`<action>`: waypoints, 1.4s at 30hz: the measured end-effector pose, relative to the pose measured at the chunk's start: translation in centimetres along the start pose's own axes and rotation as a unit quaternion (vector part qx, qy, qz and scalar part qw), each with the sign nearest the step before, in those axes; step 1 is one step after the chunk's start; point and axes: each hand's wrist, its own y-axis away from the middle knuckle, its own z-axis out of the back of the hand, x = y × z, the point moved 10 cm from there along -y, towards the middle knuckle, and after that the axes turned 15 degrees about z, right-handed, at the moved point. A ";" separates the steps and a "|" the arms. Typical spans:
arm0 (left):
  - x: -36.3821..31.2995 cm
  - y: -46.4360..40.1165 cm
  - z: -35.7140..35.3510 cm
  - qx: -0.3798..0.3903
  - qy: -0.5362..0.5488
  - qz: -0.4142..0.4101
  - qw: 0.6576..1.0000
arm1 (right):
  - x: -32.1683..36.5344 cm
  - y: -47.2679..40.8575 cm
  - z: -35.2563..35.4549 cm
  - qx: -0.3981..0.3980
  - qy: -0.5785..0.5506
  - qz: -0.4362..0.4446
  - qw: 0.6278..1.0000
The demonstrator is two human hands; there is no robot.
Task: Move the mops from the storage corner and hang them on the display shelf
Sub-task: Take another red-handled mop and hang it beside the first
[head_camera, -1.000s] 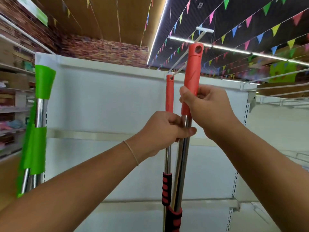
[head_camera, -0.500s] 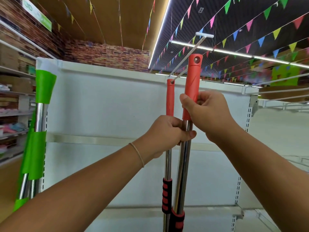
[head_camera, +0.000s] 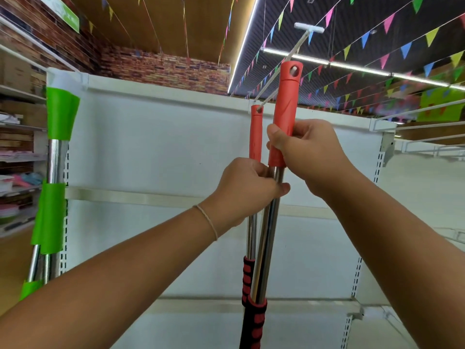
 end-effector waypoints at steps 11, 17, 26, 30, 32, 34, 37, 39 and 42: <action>-0.4 0.4 0.2 -0.012 -0.057 0.006 0.998 | -0.7 0.1 -0.6 0.048 -0.065 0.003 0.997; -1.0 -0.8 -0.1 0.032 -0.044 0.016 0.998 | -0.3 -0.5 0.2 -0.001 -0.025 -0.001 1.000; 2.6 -3.8 -0.5 0.083 -0.009 0.045 0.996 | -4.6 -1.0 -2.1 -0.016 0.019 -0.043 0.999; 3.4 -5.2 -0.4 0.024 -0.046 0.024 0.998 | -6.9 -1.9 -3.3 0.013 -0.009 -0.073 0.997; 3.6 -5.9 -0.5 0.013 -0.069 0.021 0.997 | -7.7 -2.2 -3.6 0.005 -0.003 -0.072 0.997; 3.7 -6.7 -0.5 0.004 -0.093 0.018 0.996 | -8.4 -2.5 -3.9 -0.007 0.018 -0.073 0.997; 4.0 -7.8 -0.4 -0.020 -0.126 0.010 0.992 | -9.1 -3.1 -4.4 -0.017 0.061 -0.064 0.996; 4.4 -8.3 -0.2 -0.036 -0.143 0.008 0.989 | -9.3 -3.2 -4.7 -0.024 0.081 -0.053 0.995; 4.9 -9.1 -0.1 -0.053 -0.143 0.008 0.988 | -9.6 -3.1 -4.9 -0.045 0.109 -0.036 0.992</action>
